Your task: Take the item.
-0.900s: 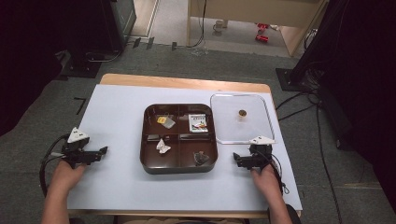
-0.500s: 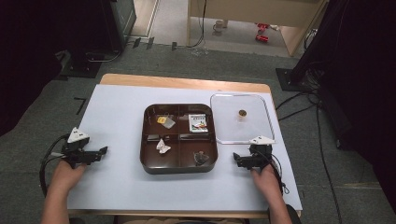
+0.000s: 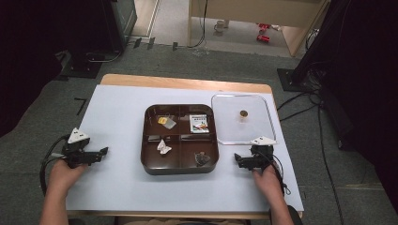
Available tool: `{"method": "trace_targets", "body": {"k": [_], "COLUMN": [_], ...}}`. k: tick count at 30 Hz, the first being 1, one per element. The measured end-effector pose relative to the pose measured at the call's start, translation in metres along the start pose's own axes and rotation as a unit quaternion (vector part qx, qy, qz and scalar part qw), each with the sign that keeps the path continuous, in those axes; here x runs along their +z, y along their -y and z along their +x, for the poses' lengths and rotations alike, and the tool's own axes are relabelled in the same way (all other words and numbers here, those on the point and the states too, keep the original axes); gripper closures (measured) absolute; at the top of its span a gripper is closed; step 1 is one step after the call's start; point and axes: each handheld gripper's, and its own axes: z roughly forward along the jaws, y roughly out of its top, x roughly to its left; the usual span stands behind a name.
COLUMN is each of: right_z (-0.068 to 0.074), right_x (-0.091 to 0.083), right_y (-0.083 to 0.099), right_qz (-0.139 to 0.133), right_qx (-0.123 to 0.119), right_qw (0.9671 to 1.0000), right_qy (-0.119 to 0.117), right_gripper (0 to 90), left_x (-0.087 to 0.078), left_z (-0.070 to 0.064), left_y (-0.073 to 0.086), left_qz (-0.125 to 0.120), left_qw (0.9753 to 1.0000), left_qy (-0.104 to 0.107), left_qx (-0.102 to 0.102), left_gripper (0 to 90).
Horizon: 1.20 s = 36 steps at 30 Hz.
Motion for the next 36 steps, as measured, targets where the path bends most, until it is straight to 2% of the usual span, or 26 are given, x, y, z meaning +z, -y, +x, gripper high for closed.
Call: {"method": "trace_targets", "body": {"k": [10, 14, 23, 26, 29, 31, 36], "right_z": [0.0, 0.0, 0.0, 0.0, 0.0, 0.0, 0.0], "right_x": [0.0, 0.0, 0.0, 0.0, 0.0, 0.0, 0.0], "right_y": [0.0, 0.0, 0.0, 0.0, 0.0, 0.0, 0.0], "right_qz": [0.0, 0.0, 0.0, 0.0, 0.0, 0.0, 0.0], "right_qx": [0.0, 0.0, 0.0, 0.0, 0.0, 0.0, 0.0], "right_qw": [1.0, 1.0, 1.0, 1.0, 1.0, 1.0, 1.0], "right_qy": [0.0, 0.0, 0.0, 0.0, 0.0, 0.0, 0.0], "right_gripper": [0.0, 0.0, 0.0, 0.0, 0.0, 0.0, 0.0], "left_x": [0.0, 0.0, 0.001, 0.0, -0.002, -0.002, -0.004], "left_z": [0.0, -0.001, -0.006, -0.008, -0.01, -0.01, -0.012], "left_y": [0.0, -0.001, -0.012, -0.015, -0.017, -0.018, -0.021], "left_qz": [0.0, 0.0, 0.043, 0.047, 0.051, 0.056, 0.053], "left_qw": [1.0, 1.0, 0.9986, 0.9983, 0.9981, 0.9978, 0.9981], "left_qy": [-0.001, -0.004, -0.023, -0.023, -0.022, -0.019, -0.007], "left_qx": [0.0, -0.006, -0.022, -0.025, -0.029, -0.03, -0.031], "left_gripper": [14.5, 14.5, 16.3, 20.4, 30.1, 30.8, 34.0]}}
